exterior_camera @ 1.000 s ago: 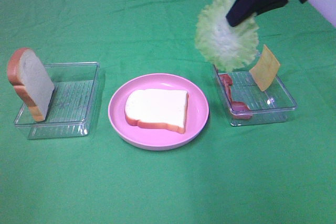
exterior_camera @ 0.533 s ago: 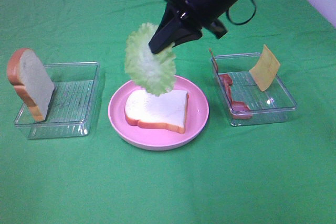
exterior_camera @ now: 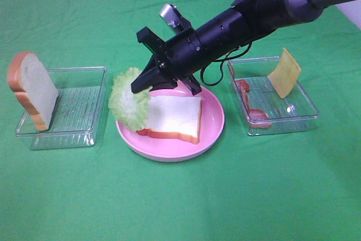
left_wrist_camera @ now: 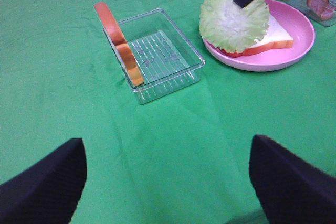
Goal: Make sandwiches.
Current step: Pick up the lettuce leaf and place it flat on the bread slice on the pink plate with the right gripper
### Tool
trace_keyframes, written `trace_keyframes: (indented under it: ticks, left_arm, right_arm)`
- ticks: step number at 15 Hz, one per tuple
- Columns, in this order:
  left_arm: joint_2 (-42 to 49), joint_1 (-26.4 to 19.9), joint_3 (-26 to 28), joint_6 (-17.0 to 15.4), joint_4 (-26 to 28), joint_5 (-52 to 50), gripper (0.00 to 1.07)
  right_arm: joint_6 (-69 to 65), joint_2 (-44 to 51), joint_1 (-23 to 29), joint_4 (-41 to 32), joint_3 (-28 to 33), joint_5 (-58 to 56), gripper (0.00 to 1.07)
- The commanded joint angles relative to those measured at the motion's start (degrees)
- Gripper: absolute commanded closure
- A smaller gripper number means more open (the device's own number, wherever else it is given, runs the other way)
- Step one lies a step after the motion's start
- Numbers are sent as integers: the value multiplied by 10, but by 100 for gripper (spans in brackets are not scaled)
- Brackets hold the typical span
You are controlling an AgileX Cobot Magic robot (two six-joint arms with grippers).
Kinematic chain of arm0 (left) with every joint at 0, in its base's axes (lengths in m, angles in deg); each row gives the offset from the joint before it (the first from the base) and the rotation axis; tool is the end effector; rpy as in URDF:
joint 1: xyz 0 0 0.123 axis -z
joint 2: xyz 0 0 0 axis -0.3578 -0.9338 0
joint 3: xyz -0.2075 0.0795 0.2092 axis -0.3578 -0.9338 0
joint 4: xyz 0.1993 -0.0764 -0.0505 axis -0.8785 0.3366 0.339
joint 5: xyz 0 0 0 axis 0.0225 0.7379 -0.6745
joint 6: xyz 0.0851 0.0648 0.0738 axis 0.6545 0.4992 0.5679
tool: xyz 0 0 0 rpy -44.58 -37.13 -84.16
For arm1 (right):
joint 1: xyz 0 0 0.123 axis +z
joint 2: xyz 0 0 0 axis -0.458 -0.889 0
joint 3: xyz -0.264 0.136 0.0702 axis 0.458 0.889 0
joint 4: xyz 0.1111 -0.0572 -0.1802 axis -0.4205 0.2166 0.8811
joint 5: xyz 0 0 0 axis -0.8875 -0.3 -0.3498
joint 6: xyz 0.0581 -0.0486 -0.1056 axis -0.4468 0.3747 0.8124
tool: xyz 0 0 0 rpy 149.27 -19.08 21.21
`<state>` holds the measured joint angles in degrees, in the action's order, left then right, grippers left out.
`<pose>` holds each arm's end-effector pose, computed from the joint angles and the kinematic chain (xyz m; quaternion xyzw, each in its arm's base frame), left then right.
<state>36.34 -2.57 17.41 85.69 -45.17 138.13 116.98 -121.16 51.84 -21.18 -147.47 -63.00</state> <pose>-0.0192 0.0050 0.2439 0.1622 0.8351 -0.0733 0.5205 0.3667 0.2743 0.1589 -0.0791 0.8863 0.4552 0.0316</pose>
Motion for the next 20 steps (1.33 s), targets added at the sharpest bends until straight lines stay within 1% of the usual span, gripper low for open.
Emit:
trace_keyframes:
  ticks: [1,3,4,5,6,8,9,10,11,13,14,15,18,19,20]
  left_arm:
    - [13,2,-1,-4,2,-7,26]
    - [13,2,-1,-4,2,-7,26]
    - [13,2,-1,-4,2,-7,26]
    - [13,2,-1,-4,2,-7,26]
    - [13,2,-1,-4,1,-7,26]
    - [13,2,-1,-4,1,-7,26]
    - [13,2,-1,-4,1,-7,26]
    - [13,2,-1,-4,1,-7,26]
    - [13,2,-1,-4,1,-7,26]
    - [13,2,-1,-4,1,-7,26]
    - [13,2,-1,-4,1,-7,26]
    - [13,2,-1,-4,1,-7,26]
    - [13,2,-1,-4,1,-7,26]
    - [13,2,-1,-4,1,-7,26]
    - [13,2,-1,-4,1,-7,26]
  right_arm:
    - [-37,2,-7,46,-2,20,107]
    - [-80,6,-14,105,-2,32,107]
    - [-86,7,-14,120,-2,34,107]
    - [-110,22,-19,166,-2,49,107]
    - [-114,30,-19,197,-2,52,107]
    - [-125,29,-19,219,-2,49,107]
    - [-131,29,-19,235,-2,53,101]
    - [-136,29,-19,241,-2,55,92]
    - [-138,29,-19,242,-2,55,79]
    - [-137,29,-19,242,-2,55,48]
    - [-136,29,-19,242,-2,55,38]
    - [-133,34,-19,246,-3,55,34]
    - [-139,45,-19,274,-28,30,34]
    - [-147,52,-19,294,-54,4,34]
    - [-154,54,-19,303,-64,-7,34]
